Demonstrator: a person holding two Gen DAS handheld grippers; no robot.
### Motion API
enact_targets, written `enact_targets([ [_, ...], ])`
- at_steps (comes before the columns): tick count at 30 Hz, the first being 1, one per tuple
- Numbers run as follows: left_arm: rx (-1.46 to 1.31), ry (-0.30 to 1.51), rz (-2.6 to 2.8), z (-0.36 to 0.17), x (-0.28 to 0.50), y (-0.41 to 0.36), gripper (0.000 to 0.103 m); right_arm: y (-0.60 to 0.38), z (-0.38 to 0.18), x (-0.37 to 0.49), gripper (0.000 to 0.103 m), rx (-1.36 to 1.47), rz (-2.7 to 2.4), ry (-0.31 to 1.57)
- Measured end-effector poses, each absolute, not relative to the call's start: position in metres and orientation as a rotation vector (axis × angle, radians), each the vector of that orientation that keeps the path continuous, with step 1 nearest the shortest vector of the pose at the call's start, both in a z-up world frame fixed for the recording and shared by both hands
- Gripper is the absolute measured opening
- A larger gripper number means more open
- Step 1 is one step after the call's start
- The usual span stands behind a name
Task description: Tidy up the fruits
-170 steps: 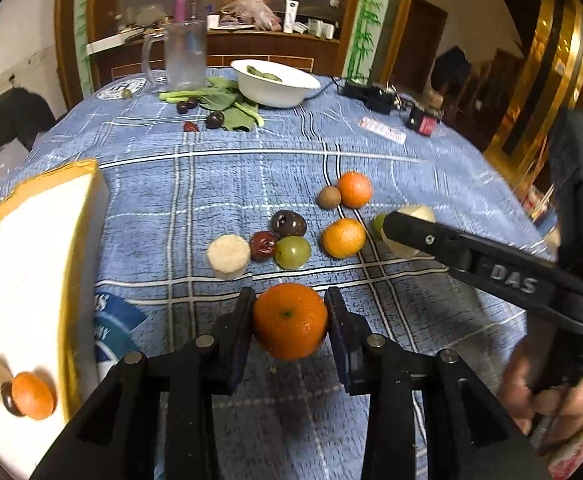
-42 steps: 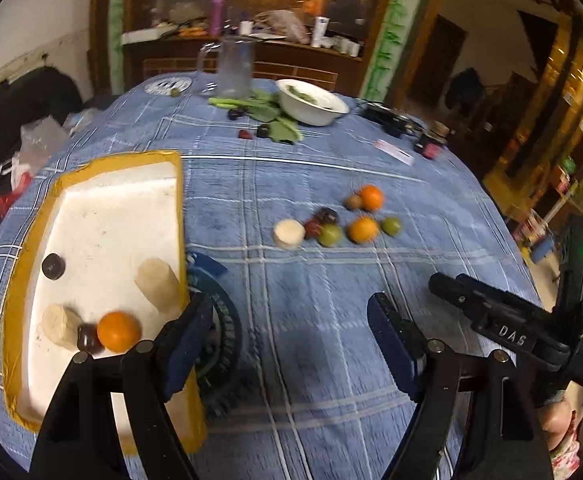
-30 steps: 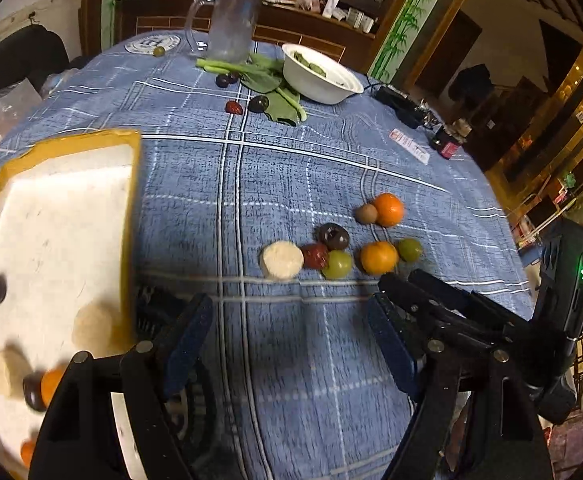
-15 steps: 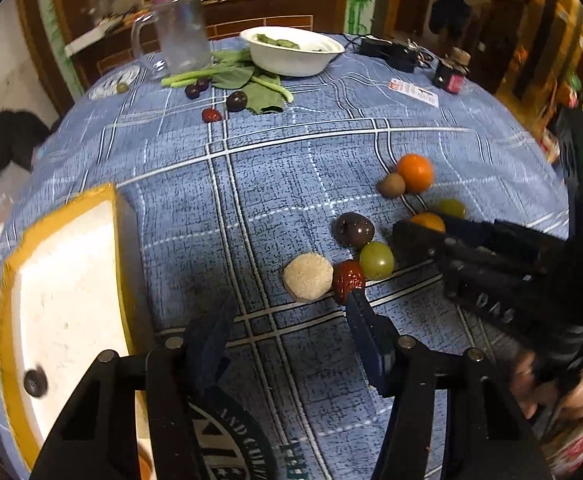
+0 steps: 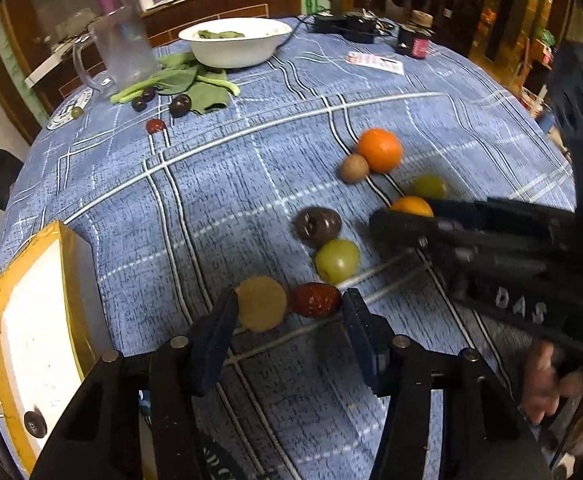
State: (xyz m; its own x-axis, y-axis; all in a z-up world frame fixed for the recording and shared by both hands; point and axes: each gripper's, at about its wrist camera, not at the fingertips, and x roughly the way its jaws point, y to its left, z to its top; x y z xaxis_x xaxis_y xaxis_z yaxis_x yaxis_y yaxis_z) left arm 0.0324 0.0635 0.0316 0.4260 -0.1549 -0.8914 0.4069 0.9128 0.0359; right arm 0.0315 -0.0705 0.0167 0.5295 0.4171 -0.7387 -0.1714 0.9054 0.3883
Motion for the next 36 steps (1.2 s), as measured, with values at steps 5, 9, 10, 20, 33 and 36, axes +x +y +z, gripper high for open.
enact_targets([
  [5, 0.254, 1.127, -0.356, 0.031, 0.037, 0.078, 0.05, -0.07, 0.017, 0.032, 0.035, 0.28, 0.355, 0.954],
  [9, 0.276, 1.161, -0.346, 0.023, 0.047, 0.076, 0.05, -0.068, 0.017, 0.032, 0.035, 0.27, 0.352, 0.953],
  [10, 0.28, 1.166, -0.35, 0.021, 0.049, 0.074, 0.05, -0.069, 0.017, 0.032, 0.035, 0.27, 0.353, 0.953],
  [20, 0.286, 1.128, -0.399, 0.026, 0.041, 0.064, 0.008, -0.069, 0.016, 0.034, 0.035, 0.274, 0.357, 0.958],
  [33, 0.219, 1.1, -0.319, 0.034, 0.061, 0.074, 0.024, -0.07, 0.015, 0.034, 0.035, 0.283, 0.36, 0.96],
  [36, 0.217, 1.086, -0.33, 0.032, 0.064, 0.067, 0.024, -0.07, 0.015, 0.034, 0.035, 0.282, 0.359, 0.96],
])
